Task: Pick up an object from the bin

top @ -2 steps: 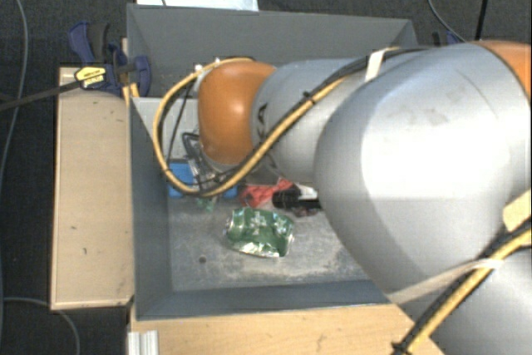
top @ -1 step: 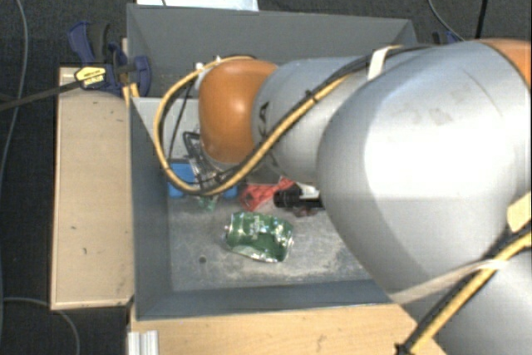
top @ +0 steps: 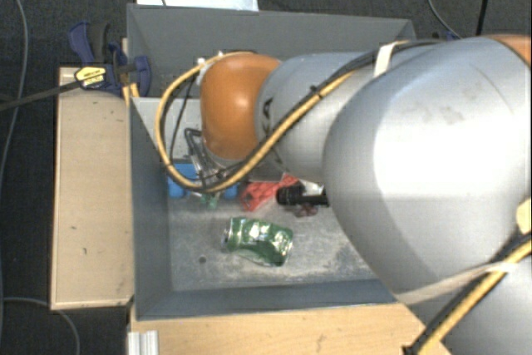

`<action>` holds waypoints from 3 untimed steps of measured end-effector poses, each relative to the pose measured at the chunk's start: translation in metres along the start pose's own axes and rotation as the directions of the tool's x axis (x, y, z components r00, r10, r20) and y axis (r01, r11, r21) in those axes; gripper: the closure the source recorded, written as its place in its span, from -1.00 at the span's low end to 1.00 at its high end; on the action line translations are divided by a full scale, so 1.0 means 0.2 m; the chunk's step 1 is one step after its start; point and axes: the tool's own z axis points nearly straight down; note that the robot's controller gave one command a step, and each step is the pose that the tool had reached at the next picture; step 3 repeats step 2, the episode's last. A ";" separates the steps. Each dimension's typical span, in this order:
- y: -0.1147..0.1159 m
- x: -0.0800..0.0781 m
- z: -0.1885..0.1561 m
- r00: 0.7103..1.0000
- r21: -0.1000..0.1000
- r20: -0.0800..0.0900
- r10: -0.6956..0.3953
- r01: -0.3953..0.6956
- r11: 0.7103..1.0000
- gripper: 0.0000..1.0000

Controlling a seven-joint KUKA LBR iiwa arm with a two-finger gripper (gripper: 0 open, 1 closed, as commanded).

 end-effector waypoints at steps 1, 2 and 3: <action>0.00 0.00 -0.09 1.000 -0.002 0.002 0.000 0.000 1.000 1.00; 0.00 0.00 -0.18 1.000 -0.002 0.002 -0.001 0.001 1.000 1.00; 0.00 0.00 -0.18 1.000 -0.002 0.002 -0.001 0.001 1.000 1.00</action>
Offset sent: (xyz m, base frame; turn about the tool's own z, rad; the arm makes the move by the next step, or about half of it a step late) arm -0.0001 0.0000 0.0821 0.0000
